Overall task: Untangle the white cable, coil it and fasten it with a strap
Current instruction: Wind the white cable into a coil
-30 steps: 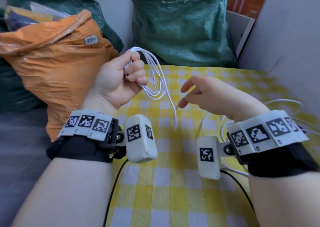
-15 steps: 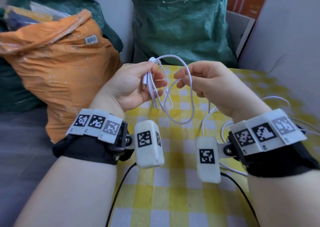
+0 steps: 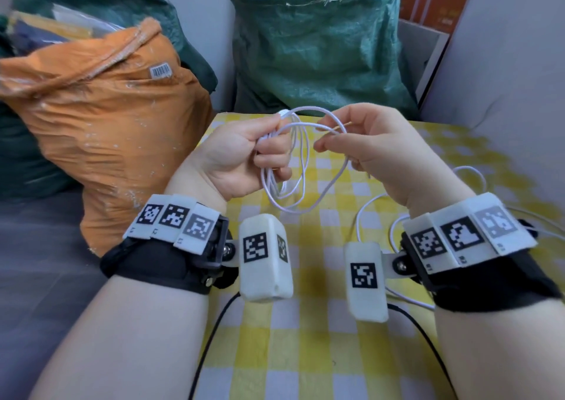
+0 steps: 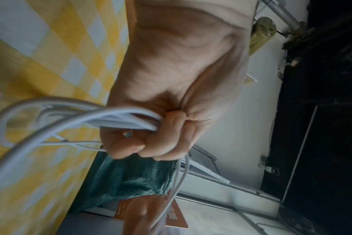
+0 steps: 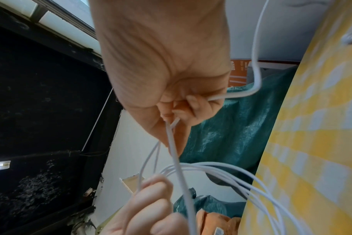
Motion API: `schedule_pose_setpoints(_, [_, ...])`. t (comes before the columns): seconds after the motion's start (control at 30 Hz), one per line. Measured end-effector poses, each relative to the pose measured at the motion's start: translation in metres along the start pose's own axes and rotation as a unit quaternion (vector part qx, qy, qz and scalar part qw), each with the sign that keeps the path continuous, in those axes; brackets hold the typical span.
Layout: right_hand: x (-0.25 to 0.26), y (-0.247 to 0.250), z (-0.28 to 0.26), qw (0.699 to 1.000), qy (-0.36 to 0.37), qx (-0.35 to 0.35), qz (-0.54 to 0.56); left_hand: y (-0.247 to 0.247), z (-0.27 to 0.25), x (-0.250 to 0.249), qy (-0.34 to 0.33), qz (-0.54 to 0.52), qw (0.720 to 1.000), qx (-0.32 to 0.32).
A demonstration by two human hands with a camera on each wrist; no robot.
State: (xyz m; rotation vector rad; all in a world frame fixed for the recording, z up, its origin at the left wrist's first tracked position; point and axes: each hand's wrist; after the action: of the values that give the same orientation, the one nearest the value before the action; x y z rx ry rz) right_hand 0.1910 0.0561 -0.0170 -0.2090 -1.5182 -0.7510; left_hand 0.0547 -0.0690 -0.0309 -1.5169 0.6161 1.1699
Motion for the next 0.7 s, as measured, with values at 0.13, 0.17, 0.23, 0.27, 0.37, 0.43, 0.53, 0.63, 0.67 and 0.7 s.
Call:
schedule_pose_setpoints(0.13, [-0.006, 0.009, 0.006, 0.996, -0.01, -0.08, -0.031, 0.003, -0.004, -0.006, -0.01, -0.062, 0.998, -0.007])
schedule_pose_setpoints(0.17, [-0.008, 0.01, 0.008, 0.993, -0.007, -0.103, -0.054, 0.002, -0.005, -0.007, -0.009, -0.068, 0.998, -0.007])
schedule_pose_setpoints(0.23, [-0.01, 0.01, 0.009, 0.987, -0.007, -0.135, -0.092, -0.001, -0.006, -0.009, -0.003, -0.076, 0.997, -0.008])
schedule_pose_setpoints(0.27, [-0.011, 0.01, 0.009, 0.984, -0.009, -0.143, -0.105, -0.002, -0.006, -0.01, -0.002, -0.074, 0.997, -0.009])
schedule_pose_setpoints(0.37, [-0.01, 0.013, 0.009, 0.979, -0.01, -0.155, -0.135, -0.006, -0.007, -0.012, -0.004, -0.054, 0.998, -0.017])
schedule_pose_setpoints(0.43, [-0.01, 0.015, 0.009, 0.978, -0.015, -0.155, -0.136, -0.006, -0.007, -0.012, -0.001, -0.042, 0.999, -0.019])
schedule_pose_setpoints(0.53, [-0.012, 0.015, 0.009, 0.978, -0.037, -0.143, -0.144, -0.004, -0.008, -0.014, 0.006, -0.034, 0.999, -0.022])
schedule_pose_setpoints(0.63, [-0.011, 0.014, 0.008, 0.977, -0.055, -0.121, -0.169, -0.002, -0.008, -0.014, 0.008, -0.027, 0.999, -0.026])
schedule_pose_setpoints(0.67, [-0.011, 0.015, 0.008, 0.976, -0.053, -0.124, -0.172, -0.002, -0.008, -0.013, 0.008, -0.02, 0.999, -0.026])
schedule_pose_setpoints(0.7, [-0.01, 0.016, 0.008, 0.974, -0.046, -0.132, -0.176, -0.001, -0.008, -0.013, 0.008, -0.013, 1.0, -0.024])
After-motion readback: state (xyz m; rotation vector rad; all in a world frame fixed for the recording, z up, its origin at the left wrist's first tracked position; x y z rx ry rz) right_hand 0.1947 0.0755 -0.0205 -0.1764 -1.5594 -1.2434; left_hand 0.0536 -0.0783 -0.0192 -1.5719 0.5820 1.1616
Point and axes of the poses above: each hand's wrist, its own z-axis towards the middle knuckle, its own y-axis out of the back of the hand, x = y × z, and after that the axes turned 7 degrees about -y, right-handed
